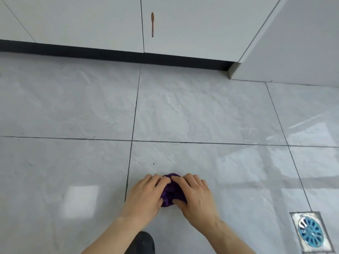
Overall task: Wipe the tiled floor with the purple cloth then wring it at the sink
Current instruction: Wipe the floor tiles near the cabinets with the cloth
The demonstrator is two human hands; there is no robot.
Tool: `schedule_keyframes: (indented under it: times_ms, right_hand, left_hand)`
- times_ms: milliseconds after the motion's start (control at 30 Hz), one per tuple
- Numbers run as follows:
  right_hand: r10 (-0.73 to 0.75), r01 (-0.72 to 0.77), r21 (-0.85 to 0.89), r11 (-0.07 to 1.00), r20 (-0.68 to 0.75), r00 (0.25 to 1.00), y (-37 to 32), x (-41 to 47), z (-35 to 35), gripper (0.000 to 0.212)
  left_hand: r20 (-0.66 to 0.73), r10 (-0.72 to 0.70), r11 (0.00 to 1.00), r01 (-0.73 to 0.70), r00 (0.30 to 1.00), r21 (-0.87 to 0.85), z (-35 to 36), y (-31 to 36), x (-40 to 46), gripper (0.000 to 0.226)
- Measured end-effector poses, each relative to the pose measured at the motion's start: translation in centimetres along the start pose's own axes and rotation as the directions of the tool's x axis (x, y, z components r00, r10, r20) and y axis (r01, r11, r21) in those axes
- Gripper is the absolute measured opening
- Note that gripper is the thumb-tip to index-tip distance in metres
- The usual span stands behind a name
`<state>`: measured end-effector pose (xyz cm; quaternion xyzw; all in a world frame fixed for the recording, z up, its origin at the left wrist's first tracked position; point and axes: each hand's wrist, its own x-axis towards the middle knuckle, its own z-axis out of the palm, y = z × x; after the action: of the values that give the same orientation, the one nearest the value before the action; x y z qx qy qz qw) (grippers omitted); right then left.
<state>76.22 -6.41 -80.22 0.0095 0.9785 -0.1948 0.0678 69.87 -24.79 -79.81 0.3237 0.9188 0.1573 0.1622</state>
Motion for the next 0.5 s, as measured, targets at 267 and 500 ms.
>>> schedule_keyframes:
  times_ms: [267,500]
  right_hand:
    - [0.090,-0.052,0.200,0.978,-0.186,0.978,-2.0,0.7,0.6,0.053]
    - [0.127,-0.110,0.125,0.986,-0.134,0.983,-5.5,1.3,2.6,0.058]
  left_hand:
    - [-0.132,-0.081,0.976,0.051,0.988,-0.211,-2.2,-1.5,-0.4,0.043]
    - [-0.199,-0.281,0.956,0.291,0.939,0.027,-0.4,-7.8,0.7,0.070]
